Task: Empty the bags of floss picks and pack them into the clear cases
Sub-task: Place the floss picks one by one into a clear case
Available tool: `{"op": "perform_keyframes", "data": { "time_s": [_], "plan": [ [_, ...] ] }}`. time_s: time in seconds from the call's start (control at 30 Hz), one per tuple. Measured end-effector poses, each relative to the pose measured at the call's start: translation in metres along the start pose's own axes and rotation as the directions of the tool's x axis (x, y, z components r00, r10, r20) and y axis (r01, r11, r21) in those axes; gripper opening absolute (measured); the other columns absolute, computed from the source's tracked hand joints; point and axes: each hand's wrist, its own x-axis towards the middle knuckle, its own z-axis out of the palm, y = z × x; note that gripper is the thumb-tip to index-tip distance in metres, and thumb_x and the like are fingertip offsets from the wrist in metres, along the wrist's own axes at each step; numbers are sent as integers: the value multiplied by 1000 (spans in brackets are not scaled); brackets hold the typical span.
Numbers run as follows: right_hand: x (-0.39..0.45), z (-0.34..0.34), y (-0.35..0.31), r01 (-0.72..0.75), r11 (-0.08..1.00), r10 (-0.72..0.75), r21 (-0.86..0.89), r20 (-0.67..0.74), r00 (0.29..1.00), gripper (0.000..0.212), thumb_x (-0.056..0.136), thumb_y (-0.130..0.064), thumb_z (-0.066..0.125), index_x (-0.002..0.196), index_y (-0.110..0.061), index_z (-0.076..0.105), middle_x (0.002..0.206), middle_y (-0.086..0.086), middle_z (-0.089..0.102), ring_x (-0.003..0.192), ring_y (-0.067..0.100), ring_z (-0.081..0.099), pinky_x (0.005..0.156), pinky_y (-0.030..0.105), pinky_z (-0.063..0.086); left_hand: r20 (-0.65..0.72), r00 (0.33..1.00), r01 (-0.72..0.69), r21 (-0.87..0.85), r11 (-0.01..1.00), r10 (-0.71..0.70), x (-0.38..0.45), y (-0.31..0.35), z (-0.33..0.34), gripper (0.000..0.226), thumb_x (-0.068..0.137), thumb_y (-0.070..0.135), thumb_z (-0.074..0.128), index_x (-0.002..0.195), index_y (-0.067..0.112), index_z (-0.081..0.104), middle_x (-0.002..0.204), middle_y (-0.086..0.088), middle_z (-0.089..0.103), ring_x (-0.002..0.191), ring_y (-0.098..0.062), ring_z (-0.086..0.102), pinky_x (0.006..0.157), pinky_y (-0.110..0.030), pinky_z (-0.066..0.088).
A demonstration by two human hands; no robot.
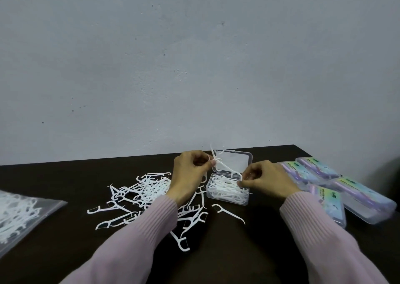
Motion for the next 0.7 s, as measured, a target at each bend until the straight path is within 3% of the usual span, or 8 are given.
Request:
{"op": "perform_keyframes", "data": {
  "time_s": [0.07,0.17,0.4,0.6,0.7],
  "plan": [
    [-2,0,-1,-4,998,9,-61,78,997,16,78,-26,73,73,-28,58,76,-8,62,75,5,58,75,19,49,29,999,-19,45,999,17,-3,-1,3,8,82,18,72,85,11,72,80,2,70,75,-4,65,64,-12,52],
    [-1,0,0,31,993,-25,-113,58,998,16,79,-25,72,72,-29,58,78,-9,63,77,4,60,80,21,51,44,998,-46,83,996,42,-5,-1,6,7,82,19,72,85,12,71,78,5,68,72,1,61,64,-9,49],
    [0,0,4,40,981,-35,-190,28,999,21,84,-32,65,70,-28,50,73,-13,50,66,0,47,68,17,41,55,996,-81,117,990,75,-5,1,8,7,83,20,71,87,14,70,79,6,67,74,4,61,66,-7,48],
    [1,0,4,59,988,-63,-143,-21,998,7,86,-29,63,86,-23,59,84,-8,55,76,4,50,72,18,40,28,998,-65,95,993,63,-3,-2,6,7,84,18,70,88,12,69,77,8,66,74,2,61,65,-7,48],
    [0,4,2,86,987,-85,-137,10,996,13,88,-27,61,99,-22,66,95,-6,60,83,4,53,77,18,43,17,998,-54,88,995,53,-2,-4,6,8,83,18,70,90,12,70,79,6,68,77,0,63,66,-9,49]
  ]
}}
